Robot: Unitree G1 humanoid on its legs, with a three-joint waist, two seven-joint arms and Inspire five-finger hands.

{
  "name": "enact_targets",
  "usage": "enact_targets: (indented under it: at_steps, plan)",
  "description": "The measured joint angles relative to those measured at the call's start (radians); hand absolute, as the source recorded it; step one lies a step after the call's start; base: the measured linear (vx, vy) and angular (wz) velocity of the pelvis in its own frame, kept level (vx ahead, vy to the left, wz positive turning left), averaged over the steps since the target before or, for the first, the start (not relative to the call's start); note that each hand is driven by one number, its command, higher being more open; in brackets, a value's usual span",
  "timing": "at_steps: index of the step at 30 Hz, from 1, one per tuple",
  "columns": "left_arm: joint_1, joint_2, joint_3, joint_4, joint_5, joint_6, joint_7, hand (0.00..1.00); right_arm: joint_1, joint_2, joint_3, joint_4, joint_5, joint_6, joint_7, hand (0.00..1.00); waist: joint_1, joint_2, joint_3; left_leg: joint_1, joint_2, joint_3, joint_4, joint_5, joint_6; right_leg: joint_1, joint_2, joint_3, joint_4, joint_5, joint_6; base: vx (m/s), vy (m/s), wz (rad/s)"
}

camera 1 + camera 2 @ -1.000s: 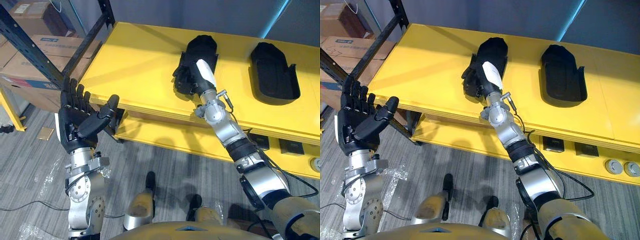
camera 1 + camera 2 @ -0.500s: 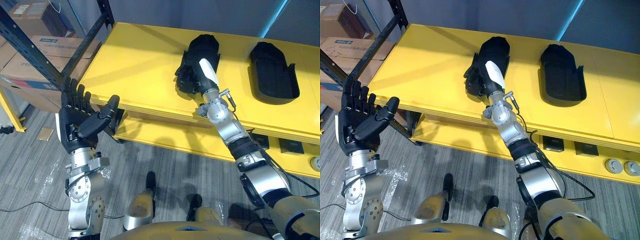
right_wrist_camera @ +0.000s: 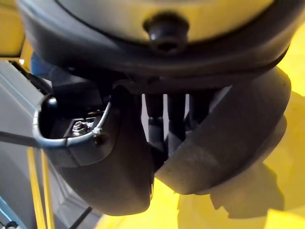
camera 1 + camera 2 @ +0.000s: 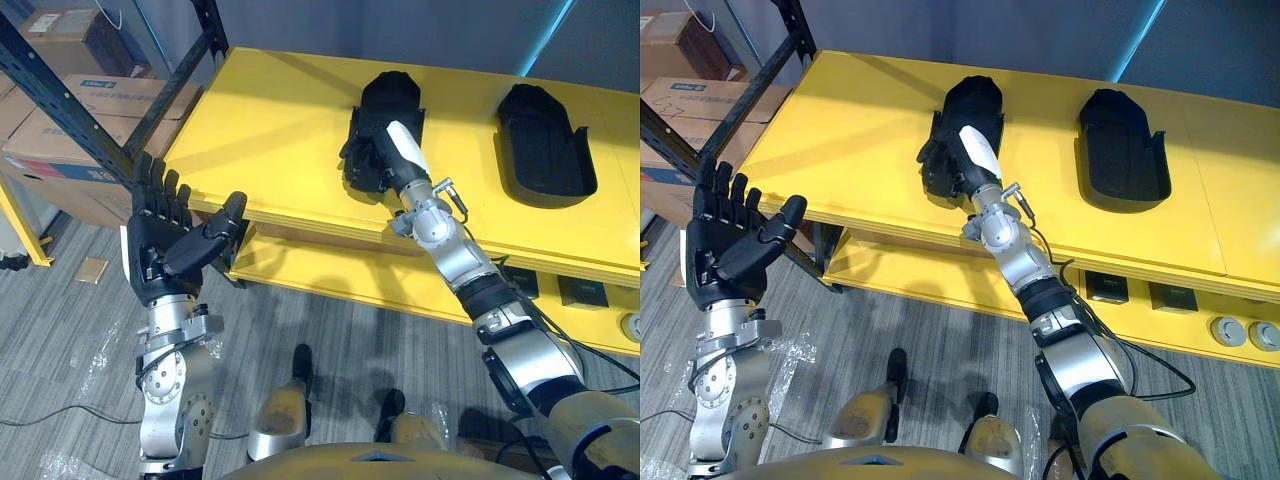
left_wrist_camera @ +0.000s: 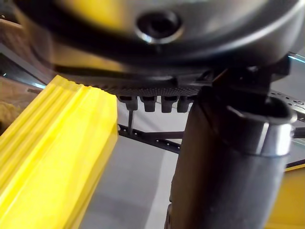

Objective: Walk over and take three plastic housings, then place them on the shelf

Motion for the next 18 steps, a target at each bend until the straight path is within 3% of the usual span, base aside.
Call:
enact_targets:
  at_steps: [12, 18]
  plan:
    - [0.0, 0.0, -0.015, 0.005, -0.001, 0.014, -0.006, 1.0, 0.006, 0.0, 0.001, 0.0, -0.001, 0.023, -0.017, 1.0, 0.002, 0.009, -0.014, 0.003, 0.0, 0.0, 0.0, 0.0, 0.0, 0.004, 0.001, 0.0, 0.0, 0.0, 0.0, 0.0, 0.0, 0.0]
    - [-0.001, 0.001, -0.022, 0.041, -0.004, 0.015, -0.024, 1.0, 0.036, 0.001, 0.0, -0.041, 0.0, 0.07, -0.018, 1.0, 0.004, 0.01, -0.04, 0.01, 0.002, 0.005, 0.0, 0.0, 0.0, 0.01, 0.0, 0.004, -0.003, 0.003, 0.003, 0.0, 0.0, -0.01]
